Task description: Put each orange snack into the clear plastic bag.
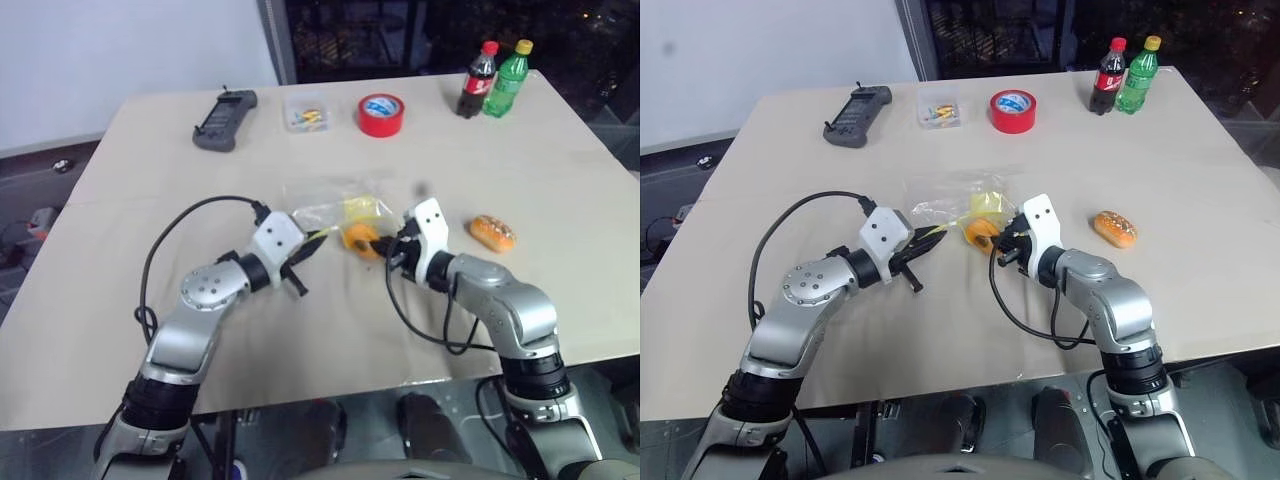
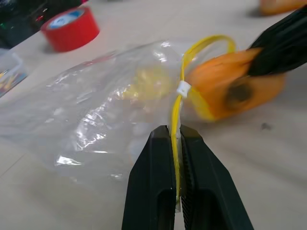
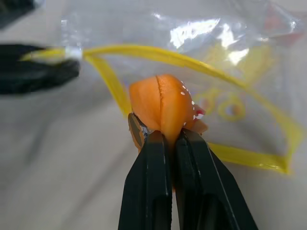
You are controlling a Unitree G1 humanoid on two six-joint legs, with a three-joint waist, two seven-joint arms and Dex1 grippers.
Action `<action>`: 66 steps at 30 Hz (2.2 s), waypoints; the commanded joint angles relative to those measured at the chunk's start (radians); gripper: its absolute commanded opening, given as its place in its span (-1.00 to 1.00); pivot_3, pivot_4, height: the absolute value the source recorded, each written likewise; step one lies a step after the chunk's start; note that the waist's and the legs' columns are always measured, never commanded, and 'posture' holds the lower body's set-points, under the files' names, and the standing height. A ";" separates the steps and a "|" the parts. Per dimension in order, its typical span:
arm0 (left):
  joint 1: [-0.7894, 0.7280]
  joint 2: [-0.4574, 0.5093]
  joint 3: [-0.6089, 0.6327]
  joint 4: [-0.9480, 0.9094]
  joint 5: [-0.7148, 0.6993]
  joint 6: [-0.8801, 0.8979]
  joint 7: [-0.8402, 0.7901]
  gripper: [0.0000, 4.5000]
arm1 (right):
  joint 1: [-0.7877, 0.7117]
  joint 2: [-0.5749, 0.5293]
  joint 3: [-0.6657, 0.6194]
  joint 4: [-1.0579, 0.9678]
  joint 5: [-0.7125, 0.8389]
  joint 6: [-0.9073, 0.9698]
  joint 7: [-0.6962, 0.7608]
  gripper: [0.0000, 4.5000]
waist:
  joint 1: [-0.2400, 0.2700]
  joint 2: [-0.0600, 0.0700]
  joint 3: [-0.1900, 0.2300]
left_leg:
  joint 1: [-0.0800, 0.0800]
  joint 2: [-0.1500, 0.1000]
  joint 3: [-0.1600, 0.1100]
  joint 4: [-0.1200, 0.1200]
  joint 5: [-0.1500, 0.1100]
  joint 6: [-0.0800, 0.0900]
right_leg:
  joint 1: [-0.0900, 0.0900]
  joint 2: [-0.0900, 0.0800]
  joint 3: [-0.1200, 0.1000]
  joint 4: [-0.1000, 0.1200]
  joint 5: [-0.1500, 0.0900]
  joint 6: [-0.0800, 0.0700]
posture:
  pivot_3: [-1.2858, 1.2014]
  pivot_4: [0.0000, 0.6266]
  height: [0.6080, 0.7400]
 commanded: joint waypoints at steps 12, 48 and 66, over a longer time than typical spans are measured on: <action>0.075 0.035 0.042 -0.098 -0.108 0.013 -0.076 -1.00 | -0.238 0.245 -0.230 0.379 0.074 -0.205 -0.176 -0.98 | -0.007 0.000 0.000 | 0.001 0.000 0.000 0.000 0.000 0.000 | 0.000 0.001 0.000 0.000 0.000 0.000 | 0.03 -0.52 1.00; -0.116 -0.069 -0.007 0.181 0.003 -0.105 0.032 -1.00 | 0.153 -0.538 -0.190 0.151 -0.253 -0.401 0.042 0.95 | 0.017 0.000 0.000 | 0.001 0.001 0.003 0.000 0.000 0.000 | 0.000 0.000 0.002 0.000 0.000 0.000 | 0.03 -0.52 1.00; -0.106 -0.077 0.017 0.145 -0.013 -0.068 0.061 -1.00 | 0.154 -0.434 -0.231 0.040 0.023 -0.344 0.204 -0.59 | 0.022 0.000 0.000 | 0.001 0.001 0.004 0.001 0.000 0.000 | 0.000 0.001 0.003 0.000 0.000 0.001 | 0.03 -0.52 1.00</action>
